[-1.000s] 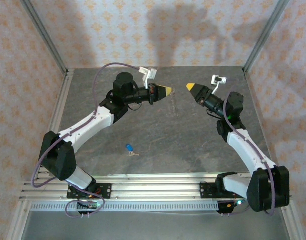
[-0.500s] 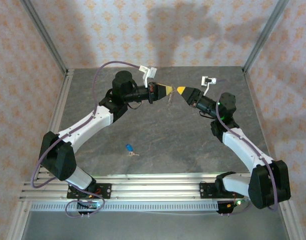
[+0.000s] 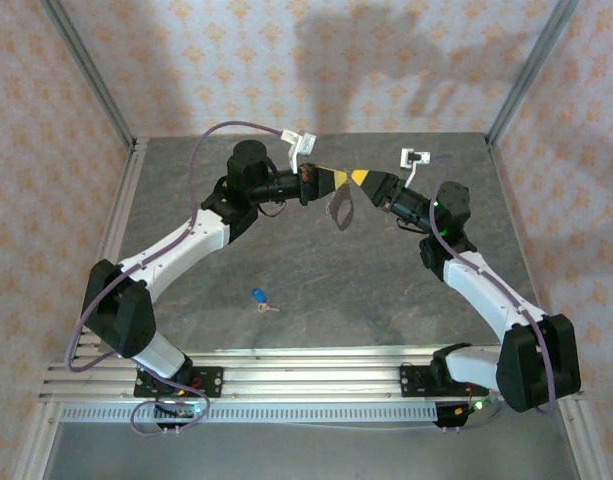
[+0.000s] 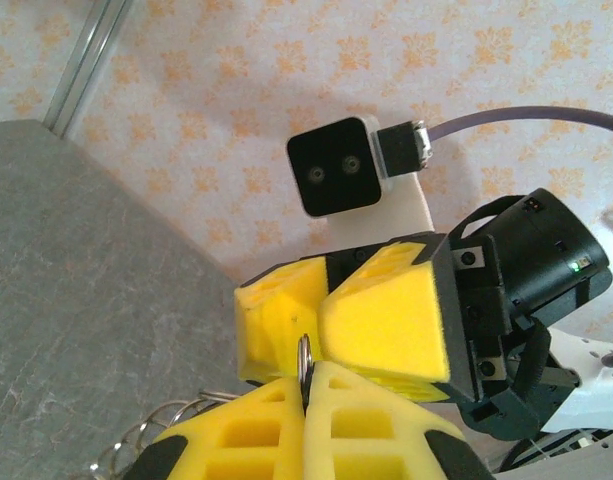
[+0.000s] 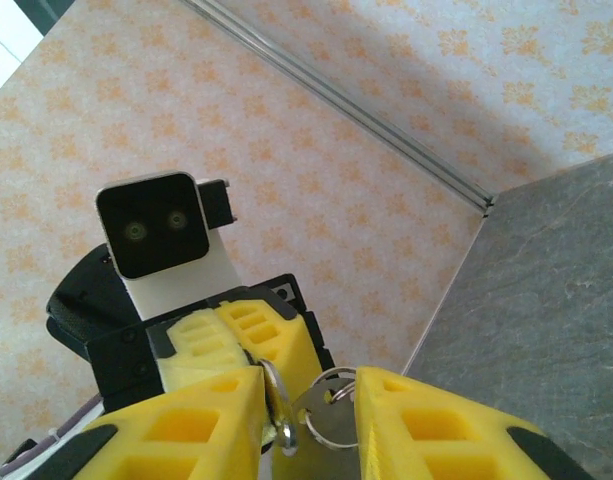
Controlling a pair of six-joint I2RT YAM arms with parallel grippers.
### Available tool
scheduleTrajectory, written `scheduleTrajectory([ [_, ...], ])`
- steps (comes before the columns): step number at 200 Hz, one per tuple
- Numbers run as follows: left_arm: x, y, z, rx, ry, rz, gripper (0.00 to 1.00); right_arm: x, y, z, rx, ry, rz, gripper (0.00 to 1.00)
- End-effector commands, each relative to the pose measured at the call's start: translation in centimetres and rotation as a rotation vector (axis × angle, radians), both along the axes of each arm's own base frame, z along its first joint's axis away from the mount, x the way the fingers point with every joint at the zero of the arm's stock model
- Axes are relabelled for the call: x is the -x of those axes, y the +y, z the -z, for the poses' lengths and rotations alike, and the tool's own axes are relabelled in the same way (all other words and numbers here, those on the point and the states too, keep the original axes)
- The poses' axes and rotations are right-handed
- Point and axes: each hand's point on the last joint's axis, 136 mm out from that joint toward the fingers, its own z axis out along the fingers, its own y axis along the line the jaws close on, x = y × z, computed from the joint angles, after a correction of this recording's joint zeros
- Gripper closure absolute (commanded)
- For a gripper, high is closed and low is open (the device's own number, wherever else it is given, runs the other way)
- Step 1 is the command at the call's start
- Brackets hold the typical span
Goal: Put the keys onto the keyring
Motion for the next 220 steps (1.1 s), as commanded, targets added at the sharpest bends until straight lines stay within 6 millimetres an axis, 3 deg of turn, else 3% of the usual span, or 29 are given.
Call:
scheduleTrajectory([
  [1, 0.3, -0.2, -2.6, 0.049, -0.073, 0.027, 1.0, 0.8, 0.3, -2.7, -0.021, -0.094, -0.025, 0.71],
  [95, 0.0, -0.5, -2.6, 0.053, -0.069, 0.023, 1.0, 1.7, 1.0, -2.9, -0.018, -0.102, -0.074, 0.81],
  [133, -0.1, -0.5, -2.8, 0.055, -0.069, 0.019, 1.0, 1.9, 1.1, -2.4, -0.006, -0.095, -0.083, 1.0],
  [170, -1.1, 0.0, -2.7, 0.05, -0.037, -0.05, 1.0, 1.3, 0.7, -1.7, 0.011, -0.081, -0.038, 1.0],
  [182, -1.8, 0.4, -2.5, 0.047, -0.005, -0.111, 0.83, 0.9, 0.5, -1.4, 0.017, -0.067, -0.014, 1.0],
  [192, -2.3, 0.9, -2.5, 0.05, 0.018, -0.152, 0.57, 0.6, 0.4, -1.1, 0.02, -0.055, 0.003, 1.0],
  [200, -2.7, 1.3, -2.4, 0.052, 0.045, -0.194, 0.42, 0.4, 0.3, -1.0, 0.018, -0.051, 0.013, 1.0],
  [220, -3.8, 2.8, -2.4, 0.056, 0.107, -0.319, 0.24, 0.2, 0.2, -0.9, 0.019, -0.046, 0.026, 1.0],
])
